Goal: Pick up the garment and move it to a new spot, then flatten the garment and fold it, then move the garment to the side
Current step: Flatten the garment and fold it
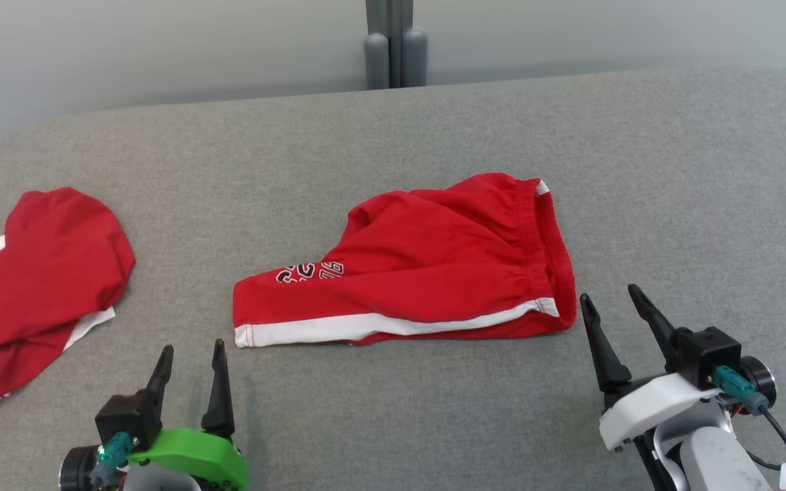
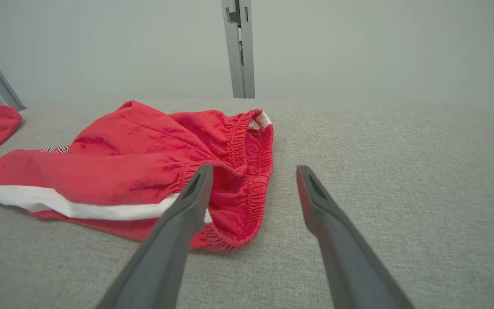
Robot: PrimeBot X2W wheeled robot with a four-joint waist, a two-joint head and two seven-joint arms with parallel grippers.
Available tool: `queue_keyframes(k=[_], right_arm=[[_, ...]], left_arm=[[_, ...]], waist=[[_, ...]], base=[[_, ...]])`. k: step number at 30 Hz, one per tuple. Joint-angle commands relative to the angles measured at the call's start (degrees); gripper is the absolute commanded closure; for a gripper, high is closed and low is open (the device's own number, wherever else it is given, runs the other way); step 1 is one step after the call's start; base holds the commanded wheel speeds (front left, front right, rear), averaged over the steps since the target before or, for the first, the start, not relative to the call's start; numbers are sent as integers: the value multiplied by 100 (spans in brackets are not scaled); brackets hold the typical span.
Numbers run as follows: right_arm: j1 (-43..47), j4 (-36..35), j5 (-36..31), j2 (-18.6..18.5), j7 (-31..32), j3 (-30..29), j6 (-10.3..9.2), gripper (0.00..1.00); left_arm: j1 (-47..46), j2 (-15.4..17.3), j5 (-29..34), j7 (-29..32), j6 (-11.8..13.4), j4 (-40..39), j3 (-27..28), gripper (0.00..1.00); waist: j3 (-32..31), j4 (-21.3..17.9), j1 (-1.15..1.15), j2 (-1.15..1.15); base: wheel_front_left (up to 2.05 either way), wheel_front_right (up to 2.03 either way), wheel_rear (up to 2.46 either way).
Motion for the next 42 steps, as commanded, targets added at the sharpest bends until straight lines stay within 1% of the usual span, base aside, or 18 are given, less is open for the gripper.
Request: queue_keyframes(k=[1,5,10,17,26,31,33,34,35,37,39,42], right_arm=[[128,30,45,-18,-26,20,-8,0],[337,95,63,-17,-26,14,-8,0],[421,132,16,-18,-26,49,-8,0],[177,142,-49,-17,-26,180,-8,0],[-300,434,-254,-18,-27,419,-8,0],[-416,561,-337,-19,-26,457,-8,0],[-431,596,-352,-18,-26,471,-8,9],[-437,601,-356,-19,-26,473,-8,20],[-456,607,-369,-26,-26,491,-8,40],[-499,610,-368,-37,-26,506,-8,67],[-517,603,-353,-45,-26,534,-8,100],[-515,548,-321,-78,-26,546,-8,100]], left_arm=[[157,0,42,-1,-21,-88,-2,0],[467,-3,-44,-1,-44,-264,-181,0],[590,0,-159,-1,-51,-356,-288,0],[272,2,-222,-2,-63,-175,-513,0],[-152,1,-332,-1,-68,-67,-798,0],[-232,1,-414,-1,-68,-36,-886,0],[-241,1,-423,-1,-68,-32,-896,0],[-258,0,-430,-1,-68,-39,-897,0],[-275,0,-441,-1,-68,-39,-896,0],[-300,0,-452,-1,-68,-27,-900,0],[-322,0,-458,-1,-68,-22,-881,0],[-340,0,-464,-1,-68,-6,-866,0]], waist=[[-225,83,0,0],[-332,114,0,0],[-344,115,0,0],[-99,85,0,0],[399,159,0,0],[491,213,0,0],[518,228,0,0],[534,234,0,0],[548,241,0,0],[571,252,0,0],[589,260,0,0],[612,259,0,0]], base=[[0,0,0],[0,0,0],[0,0,0],[0,0,0],[0,0,0],[0,0,0],[0,0,0],[0,0,0],[0,0,0],[0,0,0],[0,0,0],[0,0,0]])
